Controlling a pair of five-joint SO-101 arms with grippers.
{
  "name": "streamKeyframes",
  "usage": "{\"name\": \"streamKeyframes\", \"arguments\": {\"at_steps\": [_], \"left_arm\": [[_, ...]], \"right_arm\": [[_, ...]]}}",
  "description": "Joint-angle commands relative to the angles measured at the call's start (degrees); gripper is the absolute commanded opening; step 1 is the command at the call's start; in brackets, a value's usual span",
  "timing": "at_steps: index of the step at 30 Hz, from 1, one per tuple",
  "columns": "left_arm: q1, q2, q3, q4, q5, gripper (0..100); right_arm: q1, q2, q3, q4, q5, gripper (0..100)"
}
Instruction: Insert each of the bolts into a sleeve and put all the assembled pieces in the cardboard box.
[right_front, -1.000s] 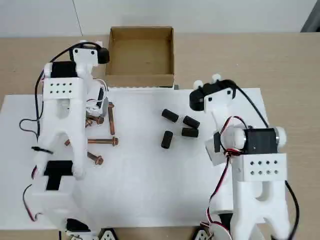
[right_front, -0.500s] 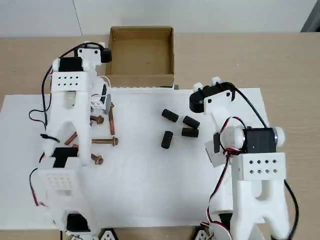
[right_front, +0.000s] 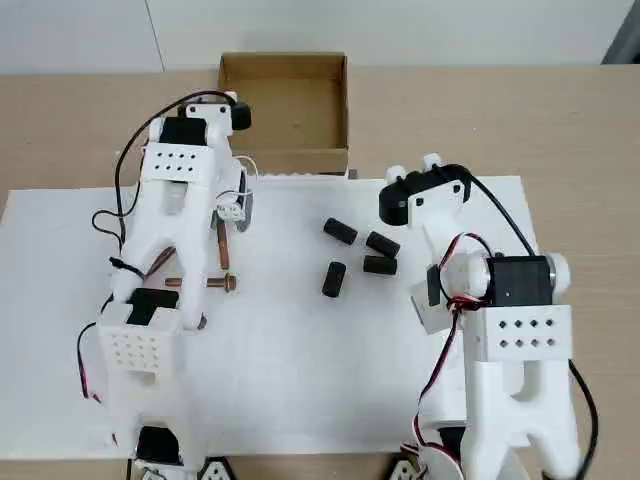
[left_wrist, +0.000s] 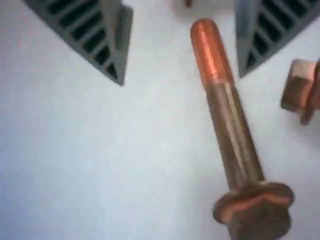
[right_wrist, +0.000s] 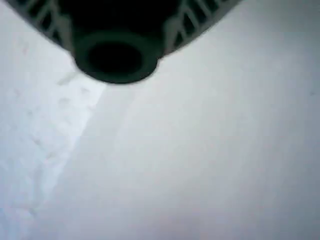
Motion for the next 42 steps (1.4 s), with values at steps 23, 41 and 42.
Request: {"name": "streamKeyframes", "arguments": {"at_steps": [23,41,42], "left_arm": [[-3.43,7.30,-2.24,-7.30,-0.18,14],[-3.34,12.57,-2.59,-10.11,-0.18,7],[-3.34,12.66,-2.59,-10.11,-0.18,7]], "right_arm": [[0.13,-1.63,-0.18,0.40,-0.53,0.4],[0.13,-1.54,-0.18,0.40,-0.35,0.4],[0.13,-1.54,-0.18,0.40,-0.35,0.4]]}}
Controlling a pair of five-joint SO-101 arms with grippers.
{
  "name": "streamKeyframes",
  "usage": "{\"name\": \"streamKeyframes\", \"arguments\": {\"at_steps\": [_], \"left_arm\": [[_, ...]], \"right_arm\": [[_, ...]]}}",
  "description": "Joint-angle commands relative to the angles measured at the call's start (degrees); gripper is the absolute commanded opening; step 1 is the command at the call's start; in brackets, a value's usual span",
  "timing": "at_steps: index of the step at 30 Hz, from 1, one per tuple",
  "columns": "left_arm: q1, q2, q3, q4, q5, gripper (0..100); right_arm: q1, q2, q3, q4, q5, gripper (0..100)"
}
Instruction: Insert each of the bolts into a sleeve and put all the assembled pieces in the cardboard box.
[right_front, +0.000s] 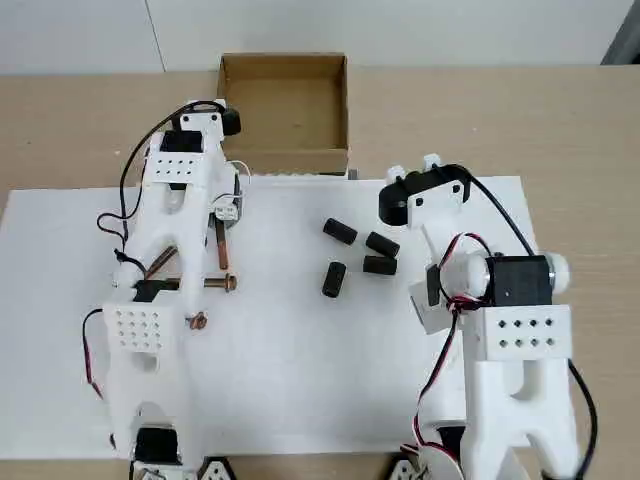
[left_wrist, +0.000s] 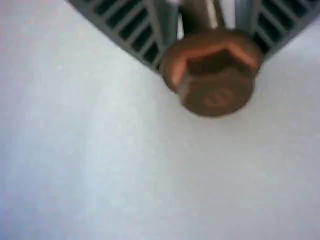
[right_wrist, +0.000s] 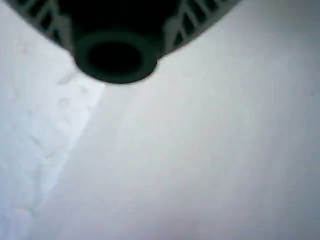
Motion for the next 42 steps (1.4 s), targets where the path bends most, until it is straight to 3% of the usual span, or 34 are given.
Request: {"name": "streamKeyframes", "arguments": {"at_steps": [1,5,15,21,42], "left_arm": [[-0.35,0.97,-0.48,-0.53,-0.44,6],[0.00,0.88,-1.36,-0.18,-0.44,2],[0.79,0.88,-13.41,12.84,-0.44,0],[2.20,0.18,-20.79,13.01,-0.09,0],[10.02,-40.09,-17.27,12.92,-0.53,0]], "right_arm": [[0.13,-1.54,-0.18,0.40,-0.35,0.4],[0.13,-1.80,-0.18,0.40,-0.35,0.4],[0.04,-2.15,-0.44,0.48,-0.70,0.4],[0.04,-6.55,-0.62,0.92,-6.77,0.4],[0.48,-30.90,-0.26,-3.30,-6.42,0.3]]}}
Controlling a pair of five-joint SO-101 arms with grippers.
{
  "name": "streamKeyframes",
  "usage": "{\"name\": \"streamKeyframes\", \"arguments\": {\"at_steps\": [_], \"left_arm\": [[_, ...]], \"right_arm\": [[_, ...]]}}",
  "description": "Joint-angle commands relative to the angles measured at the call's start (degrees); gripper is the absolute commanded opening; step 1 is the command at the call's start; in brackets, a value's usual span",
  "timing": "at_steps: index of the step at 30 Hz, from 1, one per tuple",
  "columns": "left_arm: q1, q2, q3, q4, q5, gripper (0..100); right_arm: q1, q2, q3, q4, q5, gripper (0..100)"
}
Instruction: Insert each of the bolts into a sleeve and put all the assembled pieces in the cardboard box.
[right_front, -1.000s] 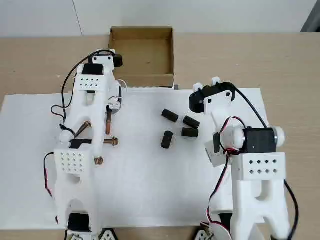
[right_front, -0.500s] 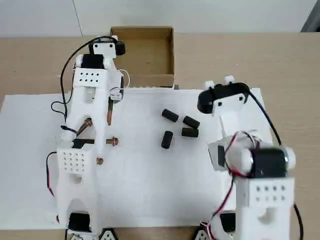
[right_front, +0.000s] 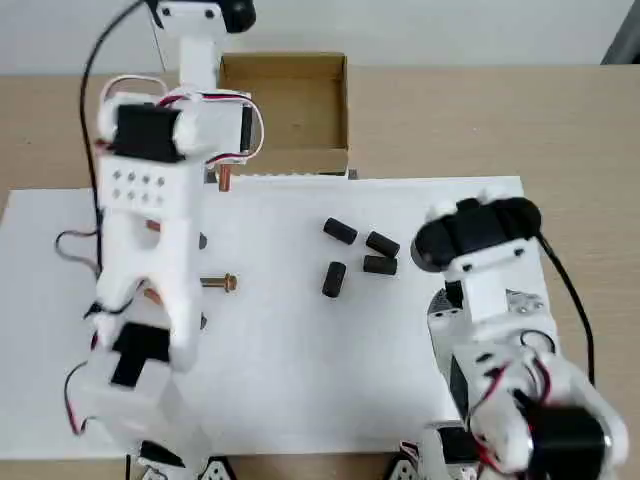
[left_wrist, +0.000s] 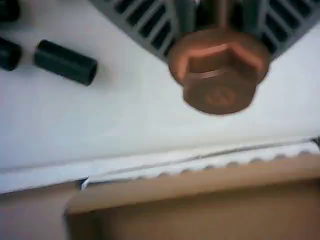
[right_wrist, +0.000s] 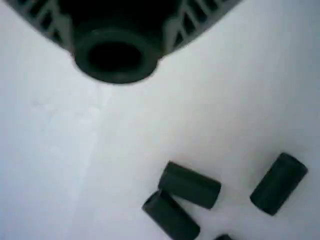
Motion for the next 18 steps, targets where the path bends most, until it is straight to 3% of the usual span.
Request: {"name": "streamKeyframes", "arguments": {"at_steps": [1,8,13,18], "left_arm": [[1.85,-9.32,1.80,1.14,-0.62,0],[6.42,-24.97,20.00,1.05,-1.93,0],[7.65,-39.03,36.97,-1.32,0.62,0],[7.30,-54.42,56.57,-9.67,1.67,0]], "right_arm": [[0.48,-1.63,-0.26,-2.95,-1.41,0.3],[0.40,-2.07,-0.09,-2.68,-12.22,0.3],[0.40,-2.86,6.33,-3.12,-12.75,0.3],[0.13,-8.84,15.12,-9.98,-12.75,0.3]]}}
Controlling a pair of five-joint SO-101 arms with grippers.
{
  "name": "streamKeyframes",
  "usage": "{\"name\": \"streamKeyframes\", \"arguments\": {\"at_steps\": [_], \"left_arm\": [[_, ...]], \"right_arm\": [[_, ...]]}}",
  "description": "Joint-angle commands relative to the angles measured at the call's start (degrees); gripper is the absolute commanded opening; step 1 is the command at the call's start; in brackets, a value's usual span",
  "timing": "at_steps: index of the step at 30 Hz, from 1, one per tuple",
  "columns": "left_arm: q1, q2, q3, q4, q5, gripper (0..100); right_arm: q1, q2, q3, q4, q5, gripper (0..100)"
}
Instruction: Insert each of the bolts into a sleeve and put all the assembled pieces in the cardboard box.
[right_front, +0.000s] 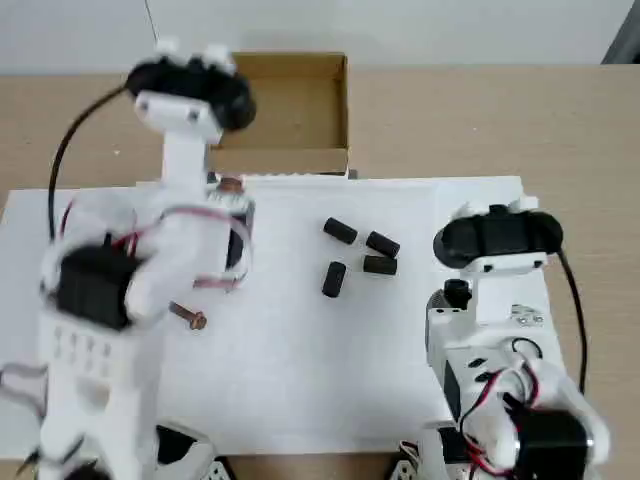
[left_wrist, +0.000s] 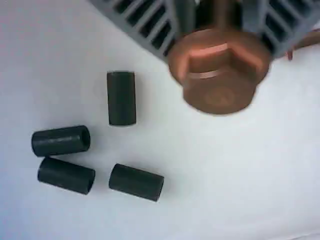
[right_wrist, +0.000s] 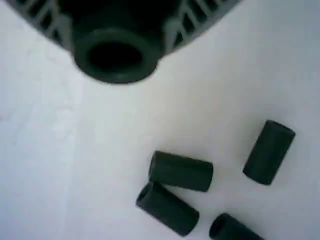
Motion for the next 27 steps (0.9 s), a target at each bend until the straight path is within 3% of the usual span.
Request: {"name": "streamKeyframes", "arguments": {"at_steps": [1,11,14,27], "left_arm": [[0.00,-13.01,13.49,-7.47,0.35,0],[0.00,-43.34,48.13,-28.48,0.44,0],[0.00,-50.02,54.46,-32.00,0.53,1],[0.00,-71.91,71.60,-33.93,11.96,1]], "right_arm": [[0.04,-4.09,5.89,-6.02,-0.44,0.3],[-0.22,-20.18,24.62,-17.80,-0.18,0.3],[-3.82,-24.04,29.45,-20.88,-0.44,0.3],[-19.21,-30.11,43.87,-36.09,-0.53,0.3]]}}
